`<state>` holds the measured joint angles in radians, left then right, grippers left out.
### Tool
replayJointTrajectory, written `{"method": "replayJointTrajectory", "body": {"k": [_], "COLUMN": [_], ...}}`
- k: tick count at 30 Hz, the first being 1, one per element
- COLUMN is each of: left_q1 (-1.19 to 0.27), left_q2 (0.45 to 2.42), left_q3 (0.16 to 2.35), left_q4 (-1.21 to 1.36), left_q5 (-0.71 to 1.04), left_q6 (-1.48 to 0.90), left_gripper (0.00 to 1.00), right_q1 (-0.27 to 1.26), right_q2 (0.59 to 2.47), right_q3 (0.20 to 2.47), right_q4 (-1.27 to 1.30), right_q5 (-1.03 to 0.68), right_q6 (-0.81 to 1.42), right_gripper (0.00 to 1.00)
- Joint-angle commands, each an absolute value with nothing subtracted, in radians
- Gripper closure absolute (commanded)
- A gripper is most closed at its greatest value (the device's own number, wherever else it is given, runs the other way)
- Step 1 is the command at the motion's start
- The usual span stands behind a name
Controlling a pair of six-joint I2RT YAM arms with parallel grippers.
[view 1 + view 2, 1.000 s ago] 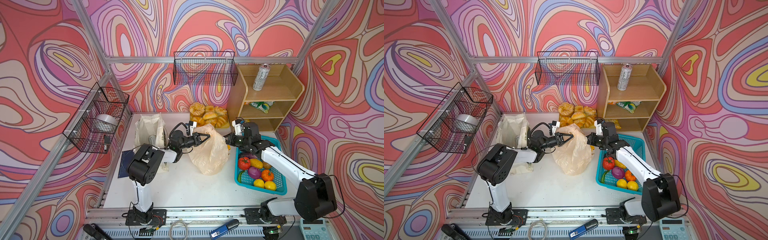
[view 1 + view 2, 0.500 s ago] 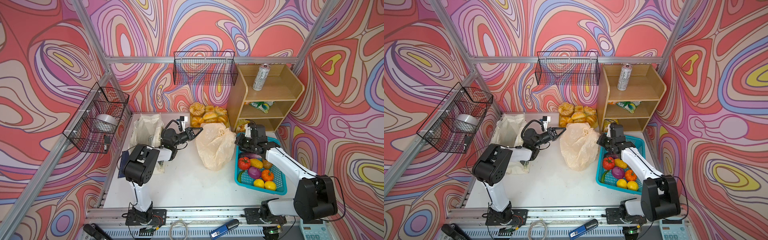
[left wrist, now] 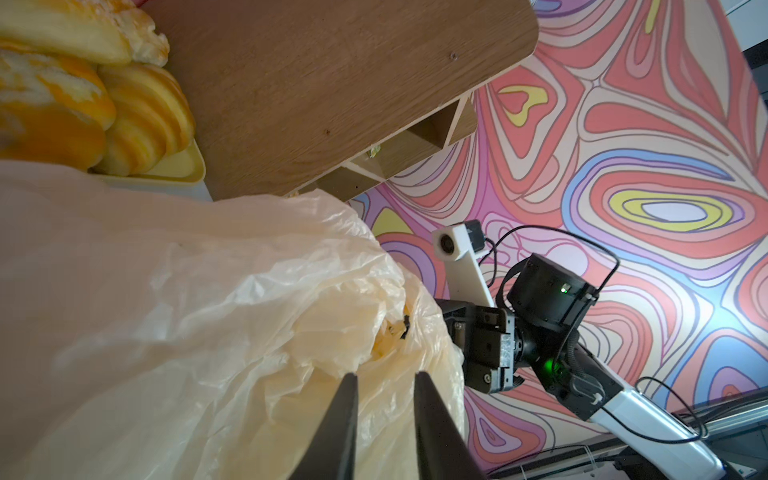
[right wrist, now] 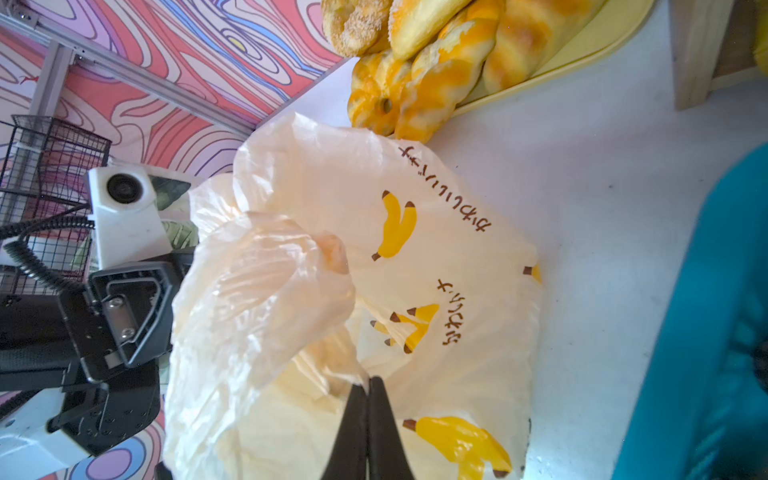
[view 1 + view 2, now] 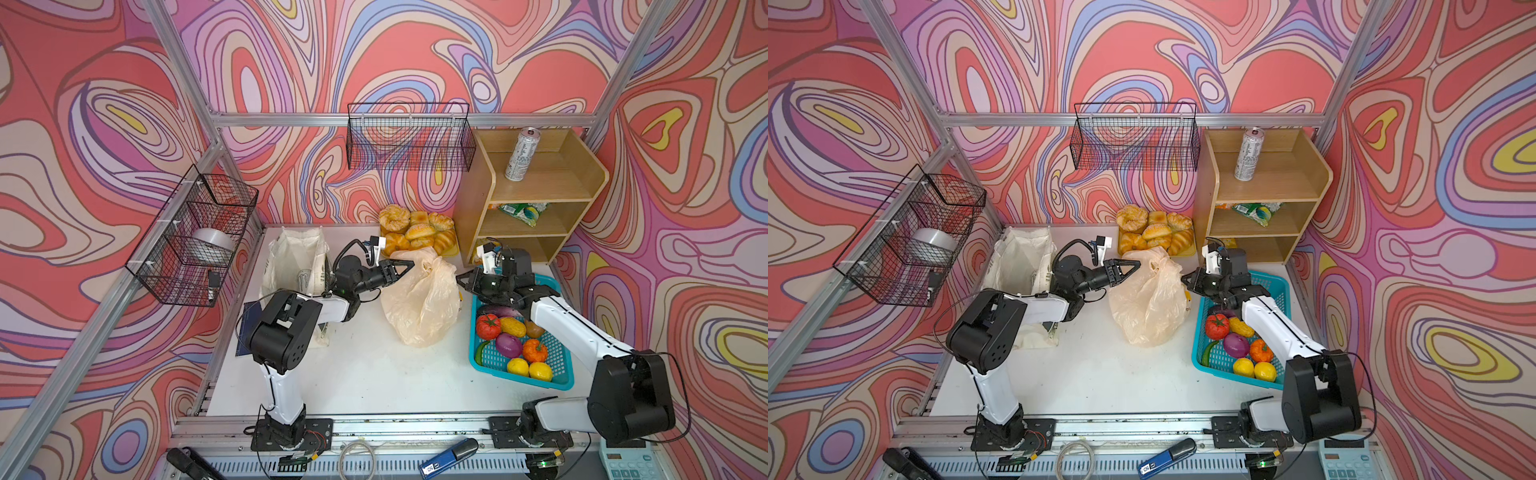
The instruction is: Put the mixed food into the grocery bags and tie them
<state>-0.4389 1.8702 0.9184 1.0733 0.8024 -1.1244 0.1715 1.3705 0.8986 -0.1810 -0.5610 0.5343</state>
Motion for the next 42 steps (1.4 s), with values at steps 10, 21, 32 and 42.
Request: {"method": "replayJointTrajectory", "body": {"k": [10, 21, 32, 42], "left_q1": [-0.491, -0.491, -0.492, -0.491], "left_q2": [1.880, 1.902, 1.916, 1.919], "left_q3": [0.939, 0.918, 0.927, 0.922], "left_q4": [0.950, 1.012, 1.037, 1.041], "left_q5": [0.733, 0.762, 0.767, 0.770], "left_q6": [-0.995, -1.007, -1.022, -1.022], "left_gripper": [0.80, 0.94, 0.96, 0.96], "right_q1": [0.199, 0.184, 0.201, 0.264], "right_q2": [1.351, 1.298, 1.425, 1.602], "right_q3": [0.912, 1.031, 1.130, 1.193], "right_q4": [-0.258, -0.341, -0.289, -0.261], "right_q5": [-0.560, -0.462, -0.629, -0.710], "right_q6": [0.492, 0.509, 0.481, 0.445], "right_gripper": [0.77, 0.73, 0.43, 0.41]}}
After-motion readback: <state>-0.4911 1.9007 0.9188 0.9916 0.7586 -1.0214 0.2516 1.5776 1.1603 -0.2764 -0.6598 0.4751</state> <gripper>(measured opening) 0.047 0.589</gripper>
